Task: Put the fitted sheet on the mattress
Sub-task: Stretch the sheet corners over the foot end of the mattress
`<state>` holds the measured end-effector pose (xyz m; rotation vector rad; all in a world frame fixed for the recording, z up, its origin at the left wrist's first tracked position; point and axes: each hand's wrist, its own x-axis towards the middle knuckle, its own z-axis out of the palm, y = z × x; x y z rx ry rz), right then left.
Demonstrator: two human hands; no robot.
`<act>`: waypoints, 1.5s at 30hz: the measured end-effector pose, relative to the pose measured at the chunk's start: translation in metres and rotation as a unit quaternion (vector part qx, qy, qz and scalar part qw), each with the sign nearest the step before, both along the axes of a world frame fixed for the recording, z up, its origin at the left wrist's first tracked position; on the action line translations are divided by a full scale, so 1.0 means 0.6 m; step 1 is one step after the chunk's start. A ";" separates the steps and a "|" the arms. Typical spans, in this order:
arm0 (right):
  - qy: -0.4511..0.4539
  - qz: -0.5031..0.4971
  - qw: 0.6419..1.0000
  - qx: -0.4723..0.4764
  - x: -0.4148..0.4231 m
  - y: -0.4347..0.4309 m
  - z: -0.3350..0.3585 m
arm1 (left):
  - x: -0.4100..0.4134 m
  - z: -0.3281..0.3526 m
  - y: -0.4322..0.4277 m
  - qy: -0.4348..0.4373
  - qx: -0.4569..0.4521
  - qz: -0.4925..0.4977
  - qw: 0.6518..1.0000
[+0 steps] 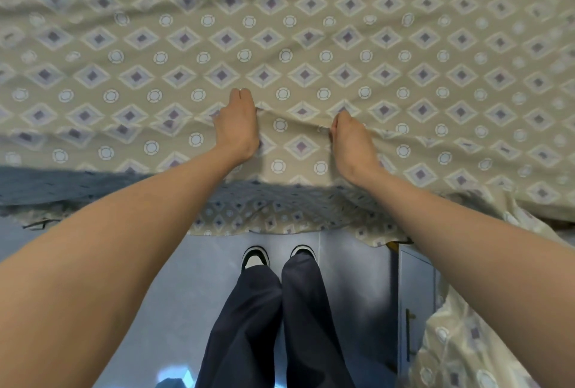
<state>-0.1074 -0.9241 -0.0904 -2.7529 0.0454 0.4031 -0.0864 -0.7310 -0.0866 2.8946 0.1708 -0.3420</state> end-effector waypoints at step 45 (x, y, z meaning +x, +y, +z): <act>0.080 0.107 0.990 0.035 0.067 0.576 -0.005 | -0.033 -0.013 0.622 0.093 -0.034 0.095 0.991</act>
